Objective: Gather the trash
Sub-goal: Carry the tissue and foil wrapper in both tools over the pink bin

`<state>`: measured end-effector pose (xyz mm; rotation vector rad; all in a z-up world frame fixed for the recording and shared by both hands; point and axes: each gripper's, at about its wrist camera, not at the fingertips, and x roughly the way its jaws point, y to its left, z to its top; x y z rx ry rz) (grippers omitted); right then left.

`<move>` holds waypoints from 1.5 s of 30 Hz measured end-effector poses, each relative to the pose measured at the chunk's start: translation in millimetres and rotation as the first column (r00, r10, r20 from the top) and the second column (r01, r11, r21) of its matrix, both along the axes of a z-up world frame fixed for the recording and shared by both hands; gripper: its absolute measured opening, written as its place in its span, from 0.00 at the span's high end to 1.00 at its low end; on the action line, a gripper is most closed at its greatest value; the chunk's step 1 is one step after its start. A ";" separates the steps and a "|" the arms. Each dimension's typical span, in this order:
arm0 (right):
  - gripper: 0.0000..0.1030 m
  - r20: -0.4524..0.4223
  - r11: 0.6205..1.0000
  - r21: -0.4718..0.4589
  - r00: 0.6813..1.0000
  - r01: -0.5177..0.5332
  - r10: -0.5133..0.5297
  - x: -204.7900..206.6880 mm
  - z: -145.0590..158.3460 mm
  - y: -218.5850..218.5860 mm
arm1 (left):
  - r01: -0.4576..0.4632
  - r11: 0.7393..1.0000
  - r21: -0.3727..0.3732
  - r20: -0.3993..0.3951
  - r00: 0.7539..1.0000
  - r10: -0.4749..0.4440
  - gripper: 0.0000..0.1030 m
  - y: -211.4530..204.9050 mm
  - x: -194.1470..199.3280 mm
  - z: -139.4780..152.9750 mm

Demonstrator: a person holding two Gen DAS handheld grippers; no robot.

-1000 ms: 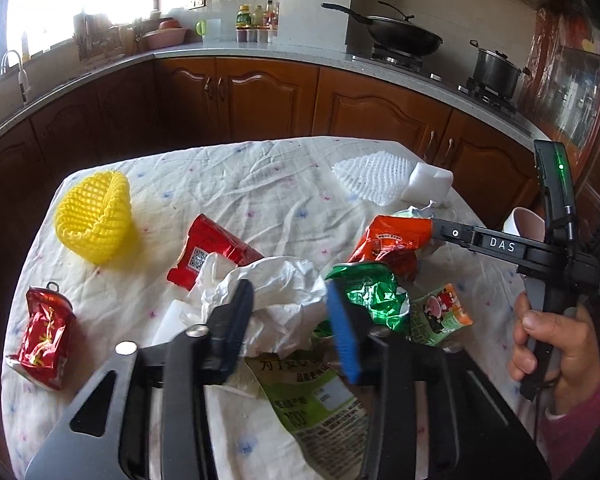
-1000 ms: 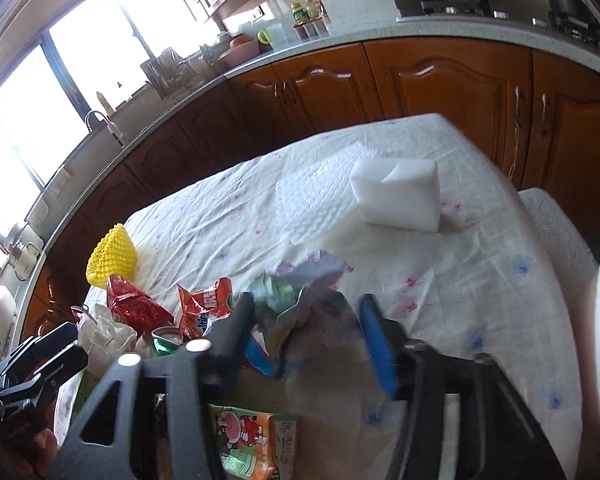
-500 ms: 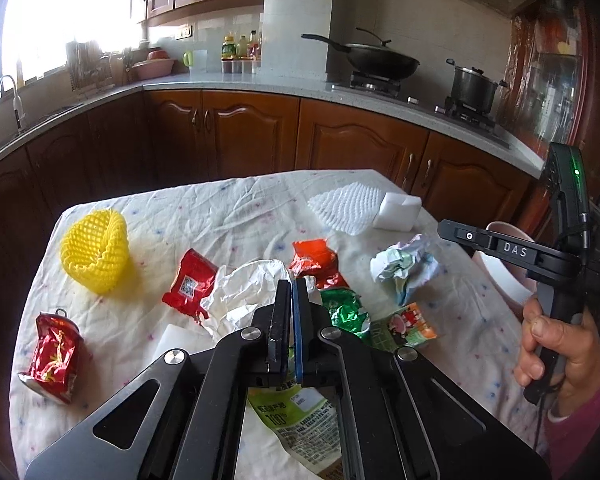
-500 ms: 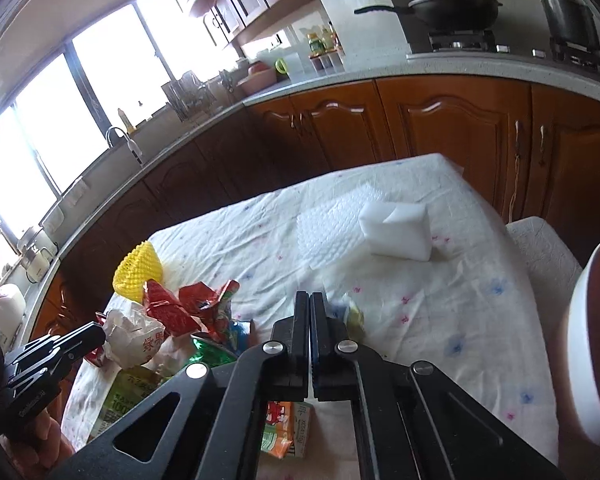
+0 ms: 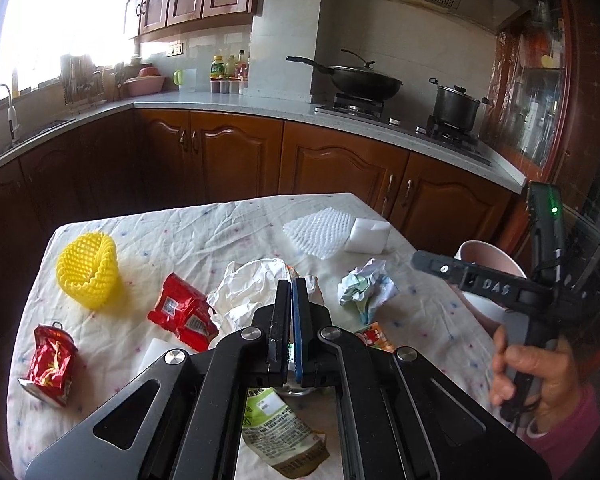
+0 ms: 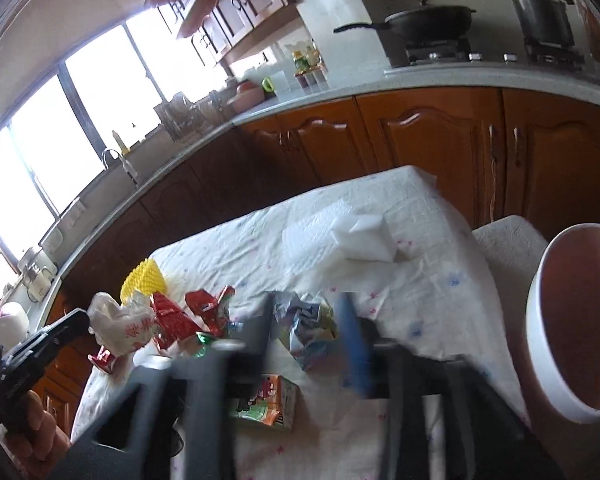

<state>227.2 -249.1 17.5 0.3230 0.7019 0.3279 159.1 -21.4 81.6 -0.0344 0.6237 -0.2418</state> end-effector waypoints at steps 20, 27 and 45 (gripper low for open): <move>0.87 -0.012 0.996 -0.076 0.999 -0.045 0.045 17.1 -26.5 19.9 | 0.054 0.997 -0.048 -0.010 0.998 -0.055 0.99 -17.9 6.1 6.2; 0.87 0.039 0.999 -0.009 0.998 0.043 -0.042 -23.7 -0.4 -37.8 | 0.136 0.989 -0.063 0.007 0.991 -0.136 0.99 -58.8 1.0 13.2; 0.87 0.055 0.953 0.024 0.952 0.301 -0.302 -93.4 10.8 -171.2 | 0.347 0.932 -0.102 -0.030 0.936 -0.351 0.99 -183.4 13.9 11.7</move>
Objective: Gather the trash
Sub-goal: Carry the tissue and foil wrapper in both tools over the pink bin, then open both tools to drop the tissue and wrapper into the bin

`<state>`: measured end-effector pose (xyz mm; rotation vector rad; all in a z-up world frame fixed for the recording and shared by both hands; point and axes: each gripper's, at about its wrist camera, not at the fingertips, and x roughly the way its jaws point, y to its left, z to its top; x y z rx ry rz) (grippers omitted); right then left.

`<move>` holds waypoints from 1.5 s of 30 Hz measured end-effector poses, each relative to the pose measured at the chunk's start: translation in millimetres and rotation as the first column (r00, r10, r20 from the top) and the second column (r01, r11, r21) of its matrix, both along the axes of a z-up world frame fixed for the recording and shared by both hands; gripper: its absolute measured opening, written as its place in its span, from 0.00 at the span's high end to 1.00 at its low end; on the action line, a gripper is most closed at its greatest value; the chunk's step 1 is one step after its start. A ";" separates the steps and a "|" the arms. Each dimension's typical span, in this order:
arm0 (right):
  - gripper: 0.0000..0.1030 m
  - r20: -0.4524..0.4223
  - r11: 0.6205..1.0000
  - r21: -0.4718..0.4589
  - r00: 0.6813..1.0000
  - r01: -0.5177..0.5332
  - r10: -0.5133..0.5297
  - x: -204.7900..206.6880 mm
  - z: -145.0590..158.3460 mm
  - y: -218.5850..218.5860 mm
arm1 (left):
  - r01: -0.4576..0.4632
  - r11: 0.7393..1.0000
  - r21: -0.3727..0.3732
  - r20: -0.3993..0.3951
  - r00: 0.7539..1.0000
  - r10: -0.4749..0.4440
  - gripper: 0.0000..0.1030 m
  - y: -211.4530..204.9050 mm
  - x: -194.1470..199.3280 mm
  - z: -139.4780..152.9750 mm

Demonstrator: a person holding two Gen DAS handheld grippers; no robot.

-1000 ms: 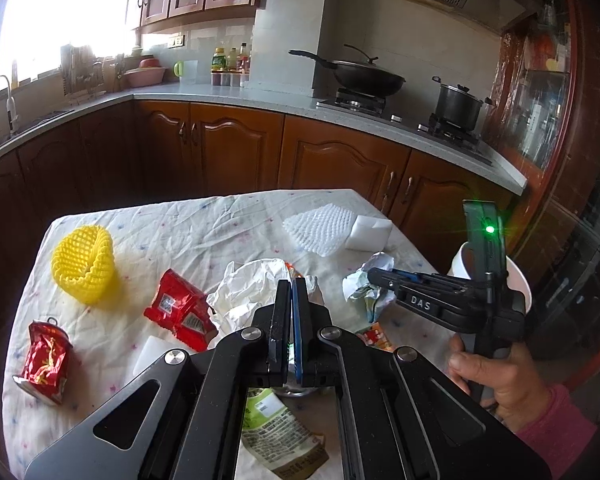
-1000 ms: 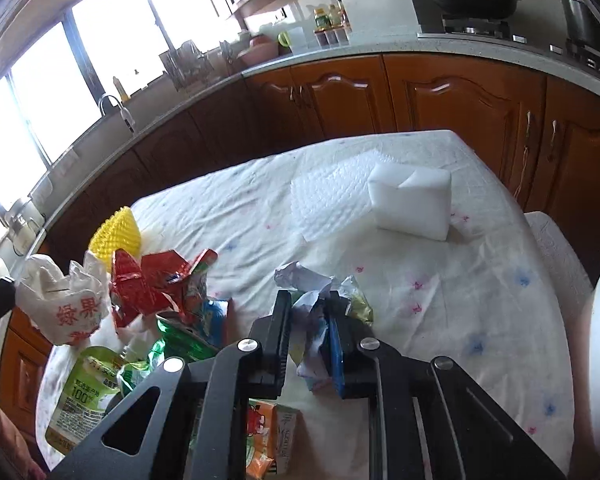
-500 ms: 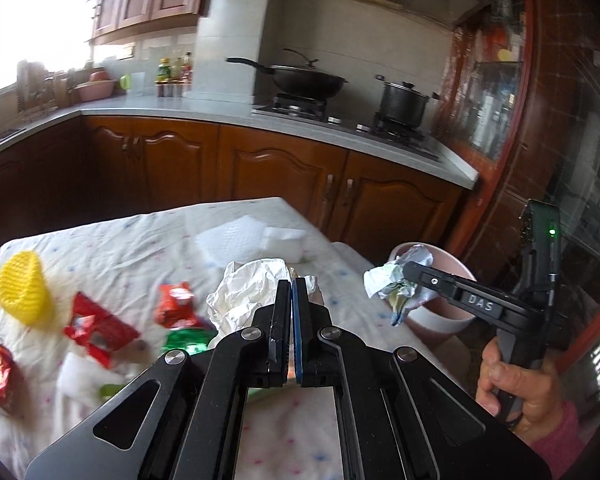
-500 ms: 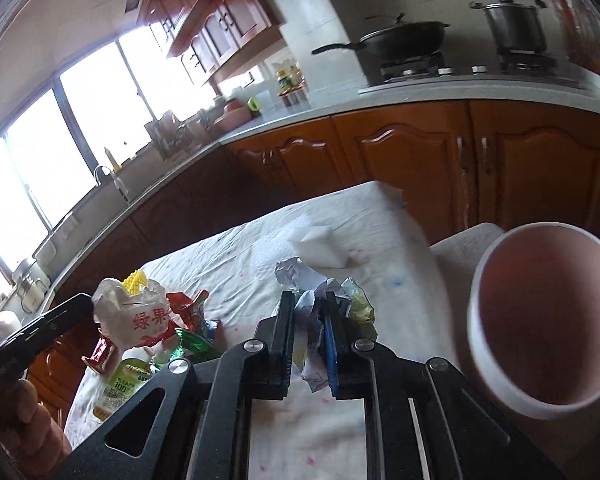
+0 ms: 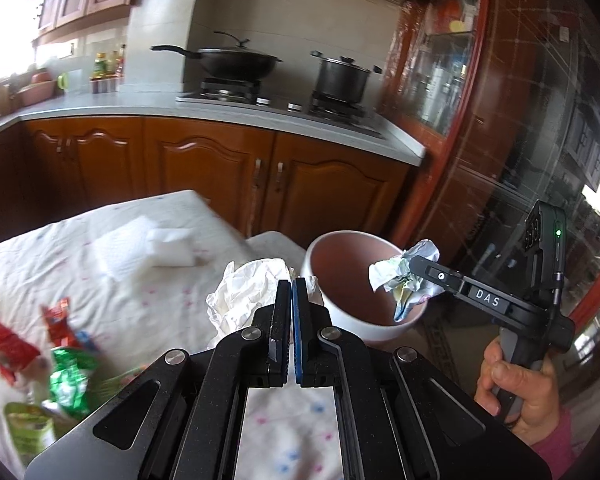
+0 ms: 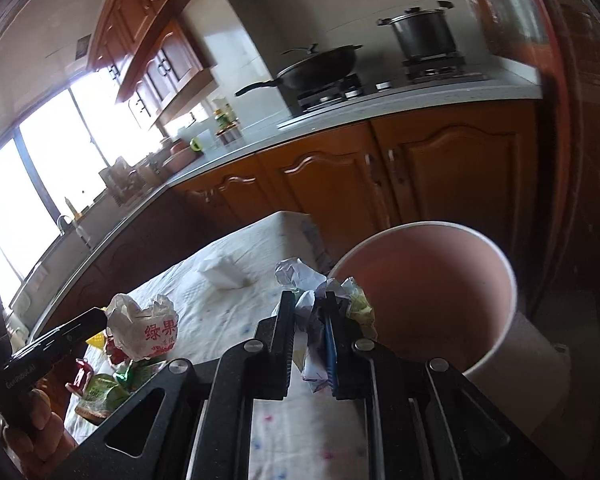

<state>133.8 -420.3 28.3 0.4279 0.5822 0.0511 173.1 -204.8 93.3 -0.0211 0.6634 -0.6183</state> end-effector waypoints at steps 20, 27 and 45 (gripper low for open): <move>0.86 -0.071 0.993 0.040 0.991 0.112 -0.109 13.6 -24.5 -74.1 | 0.133 0.991 -0.003 -0.178 0.975 -0.131 0.99 -130.6 69.5 -41.2; 0.83 -0.112 0.992 0.037 0.987 0.118 -0.114 23.4 -36.5 -81.7 | 0.162 0.987 0.011 -0.227 0.961 -0.155 0.99 -150.4 80.5 -57.6; 0.59 -0.126 0.985 0.074 0.981 0.155 -0.145 18.5 -41.3 -92.2 | 0.158 0.987 -0.020 -0.240 0.958 -0.158 0.60 -138.2 78.8 -58.3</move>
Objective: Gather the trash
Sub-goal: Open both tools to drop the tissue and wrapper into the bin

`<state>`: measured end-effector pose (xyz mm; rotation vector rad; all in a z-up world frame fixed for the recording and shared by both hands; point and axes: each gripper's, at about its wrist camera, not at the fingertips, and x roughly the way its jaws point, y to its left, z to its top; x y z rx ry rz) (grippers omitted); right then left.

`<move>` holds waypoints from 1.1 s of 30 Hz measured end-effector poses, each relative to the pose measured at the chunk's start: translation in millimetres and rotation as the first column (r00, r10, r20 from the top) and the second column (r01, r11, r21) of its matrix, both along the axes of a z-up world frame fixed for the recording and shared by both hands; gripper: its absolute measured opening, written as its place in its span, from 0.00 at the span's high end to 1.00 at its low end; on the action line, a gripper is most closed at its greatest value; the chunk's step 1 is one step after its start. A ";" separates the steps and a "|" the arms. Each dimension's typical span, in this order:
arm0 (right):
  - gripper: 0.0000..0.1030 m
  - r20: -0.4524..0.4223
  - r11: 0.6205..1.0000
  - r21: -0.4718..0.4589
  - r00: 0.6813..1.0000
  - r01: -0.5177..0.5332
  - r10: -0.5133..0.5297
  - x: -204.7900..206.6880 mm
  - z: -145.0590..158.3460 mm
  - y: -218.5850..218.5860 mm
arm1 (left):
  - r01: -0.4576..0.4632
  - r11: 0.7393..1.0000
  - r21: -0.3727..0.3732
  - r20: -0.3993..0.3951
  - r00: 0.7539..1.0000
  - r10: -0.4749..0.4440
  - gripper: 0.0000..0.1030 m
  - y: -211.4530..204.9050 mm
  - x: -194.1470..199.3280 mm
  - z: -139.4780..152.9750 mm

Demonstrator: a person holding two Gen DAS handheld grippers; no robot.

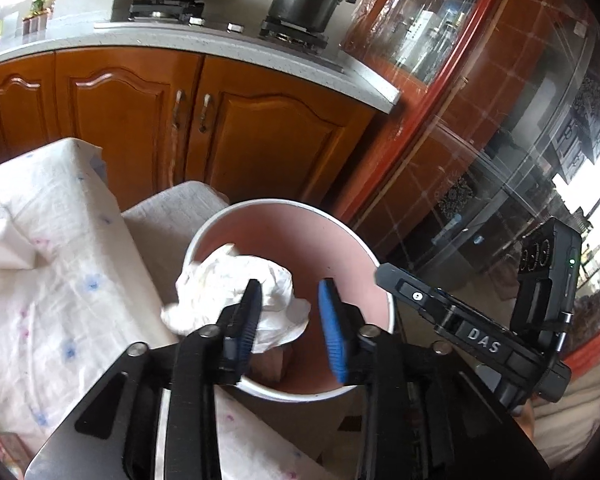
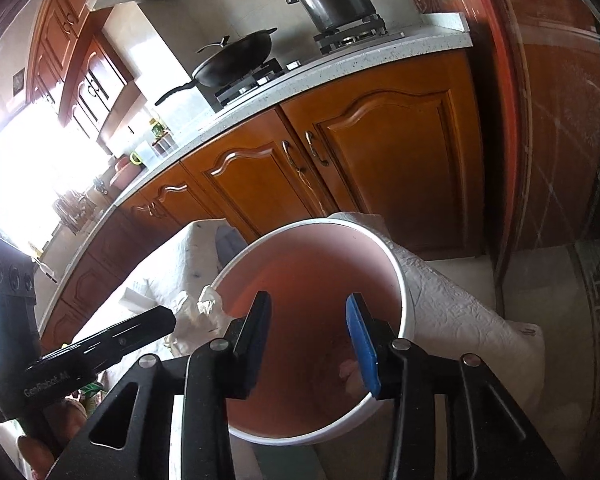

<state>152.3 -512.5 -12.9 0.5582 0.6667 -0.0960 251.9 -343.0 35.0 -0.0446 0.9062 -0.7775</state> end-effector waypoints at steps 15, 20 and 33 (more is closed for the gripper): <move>0.51 0.059 1.000 -0.004 0.998 0.013 -0.013 -12.8 20.3 10.9 | -0.074 0.997 -0.022 0.028 0.997 0.075 0.47 43.8 -0.4 14.7; 0.51 0.065 1.000 -0.005 0.997 -0.029 0.029 -5.4 23.3 29.0 | -0.153 0.988 0.018 0.060 0.987 0.152 0.47 86.1 4.1 18.2; 0.40 0.063 0.972 -0.038 0.970 -0.234 0.236 35.6 27.9 100.5 | -0.313 0.945 0.097 0.076 0.949 0.306 0.47 197.4 15.3 10.9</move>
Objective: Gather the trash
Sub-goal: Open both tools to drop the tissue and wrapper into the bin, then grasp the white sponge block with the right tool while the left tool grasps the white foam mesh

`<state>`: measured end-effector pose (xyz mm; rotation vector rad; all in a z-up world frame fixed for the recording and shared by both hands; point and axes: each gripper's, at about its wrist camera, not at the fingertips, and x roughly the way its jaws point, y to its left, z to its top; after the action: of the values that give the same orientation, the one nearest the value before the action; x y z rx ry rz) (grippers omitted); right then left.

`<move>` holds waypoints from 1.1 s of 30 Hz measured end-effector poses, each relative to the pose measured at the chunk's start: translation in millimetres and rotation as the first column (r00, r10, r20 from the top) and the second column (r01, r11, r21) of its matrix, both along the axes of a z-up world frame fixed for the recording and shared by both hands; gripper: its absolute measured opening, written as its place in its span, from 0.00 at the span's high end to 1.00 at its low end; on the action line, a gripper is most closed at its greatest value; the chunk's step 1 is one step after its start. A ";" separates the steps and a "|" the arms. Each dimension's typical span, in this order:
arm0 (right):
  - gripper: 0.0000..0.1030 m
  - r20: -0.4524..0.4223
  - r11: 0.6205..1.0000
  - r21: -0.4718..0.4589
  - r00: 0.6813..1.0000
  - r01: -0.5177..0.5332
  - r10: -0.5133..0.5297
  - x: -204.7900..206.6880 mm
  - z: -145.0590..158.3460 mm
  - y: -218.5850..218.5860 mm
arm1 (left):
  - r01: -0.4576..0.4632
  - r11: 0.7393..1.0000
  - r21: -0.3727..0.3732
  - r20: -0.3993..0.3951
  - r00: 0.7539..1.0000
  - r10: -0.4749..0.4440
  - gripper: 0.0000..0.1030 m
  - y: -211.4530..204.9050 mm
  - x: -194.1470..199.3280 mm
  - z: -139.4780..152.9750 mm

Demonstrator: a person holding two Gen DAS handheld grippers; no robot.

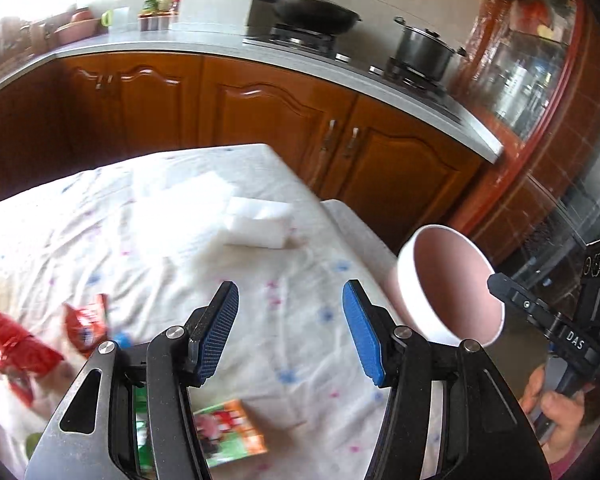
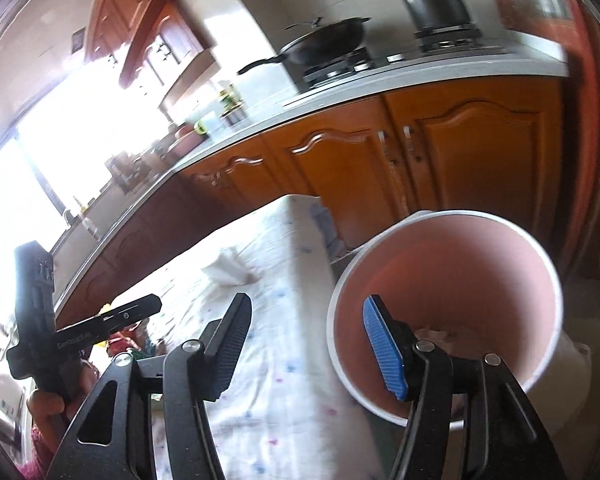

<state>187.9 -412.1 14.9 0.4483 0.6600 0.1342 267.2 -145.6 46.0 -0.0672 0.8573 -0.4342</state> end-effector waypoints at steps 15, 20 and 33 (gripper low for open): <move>0.19 0.009 0.983 -0.049 0.984 -0.175 0.176 38.6 -1.5 69.9 | -0.070 0.994 0.078 0.009 0.998 0.069 0.38 48.5 14.9 -0.5; 0.19 0.008 0.975 -0.075 0.978 -0.209 0.210 51.5 -3.5 84.4 | -0.055 0.988 0.142 0.004 0.998 0.055 0.38 48.1 25.8 -1.7; 0.20 0.043 0.909 -0.184 0.921 -0.373 0.387 116.8 -2.0 120.8 | 0.104 0.946 0.306 -0.097 0.992 -0.078 0.38 23.6 92.2 -27.7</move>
<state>304.6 -291.3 12.9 0.1413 0.6699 0.4600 359.4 -122.0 18.2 0.2479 1.0062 -0.3799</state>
